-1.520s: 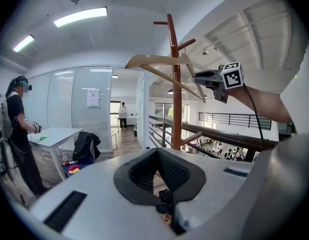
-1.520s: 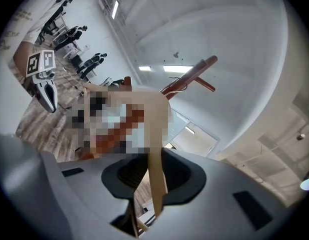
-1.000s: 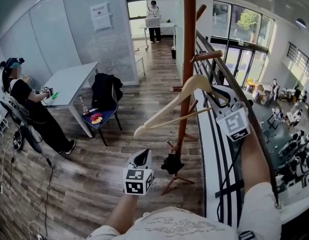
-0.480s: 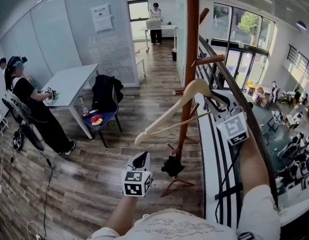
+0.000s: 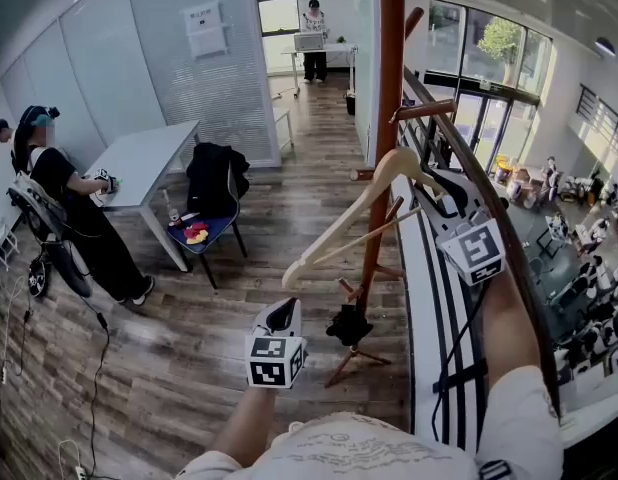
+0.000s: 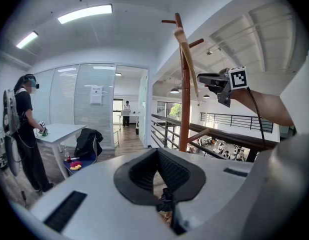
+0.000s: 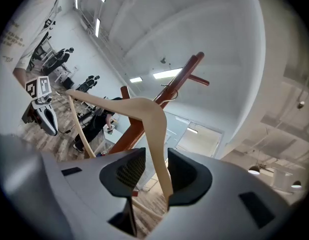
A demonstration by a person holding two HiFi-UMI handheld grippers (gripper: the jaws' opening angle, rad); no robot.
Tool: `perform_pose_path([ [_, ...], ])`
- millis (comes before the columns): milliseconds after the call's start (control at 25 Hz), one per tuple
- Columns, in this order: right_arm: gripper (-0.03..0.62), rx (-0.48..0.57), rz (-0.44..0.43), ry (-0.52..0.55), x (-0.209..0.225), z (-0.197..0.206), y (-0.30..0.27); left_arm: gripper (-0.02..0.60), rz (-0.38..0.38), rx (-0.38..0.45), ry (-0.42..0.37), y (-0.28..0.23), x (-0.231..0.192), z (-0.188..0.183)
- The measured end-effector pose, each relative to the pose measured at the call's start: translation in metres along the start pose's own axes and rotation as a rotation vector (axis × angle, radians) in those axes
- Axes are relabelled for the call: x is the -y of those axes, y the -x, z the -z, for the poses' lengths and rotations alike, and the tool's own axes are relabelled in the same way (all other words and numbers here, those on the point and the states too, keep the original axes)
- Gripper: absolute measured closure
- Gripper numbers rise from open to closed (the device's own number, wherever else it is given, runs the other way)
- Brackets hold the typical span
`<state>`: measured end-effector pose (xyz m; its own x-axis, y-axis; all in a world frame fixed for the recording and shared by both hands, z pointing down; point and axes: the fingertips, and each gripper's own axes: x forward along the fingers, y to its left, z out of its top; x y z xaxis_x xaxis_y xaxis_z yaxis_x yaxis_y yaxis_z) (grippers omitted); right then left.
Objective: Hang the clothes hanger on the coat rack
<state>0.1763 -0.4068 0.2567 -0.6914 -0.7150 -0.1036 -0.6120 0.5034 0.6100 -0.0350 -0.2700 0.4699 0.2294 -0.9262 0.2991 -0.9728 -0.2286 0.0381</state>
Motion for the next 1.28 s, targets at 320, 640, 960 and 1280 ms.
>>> perform_pose_path([
  [320, 0.556, 0.105, 0.196, -0.081, 0.021, -0.027, 0.035, 0.577, 0.002, -0.003, 0.000, 0.004, 0.000, 0.003],
  [640, 0.591, 0.062, 0.347, -0.170, 0.015, -0.038, 0.071, 0.577, 0.028, -0.002, -0.001, 0.000, 0.009, 0.005],
  [960, 0.591, -0.116, 0.424, -0.389, -0.029, 0.021, 0.101, 0.577, 0.070, 0.016, -0.007, -0.005, 0.028, 0.003],
  [1280, 0.592, -0.261, 0.468, -0.721, -0.093, 0.094, 0.132, 0.577, 0.128, 0.007, -0.025, -0.016, 0.052, 0.010],
])
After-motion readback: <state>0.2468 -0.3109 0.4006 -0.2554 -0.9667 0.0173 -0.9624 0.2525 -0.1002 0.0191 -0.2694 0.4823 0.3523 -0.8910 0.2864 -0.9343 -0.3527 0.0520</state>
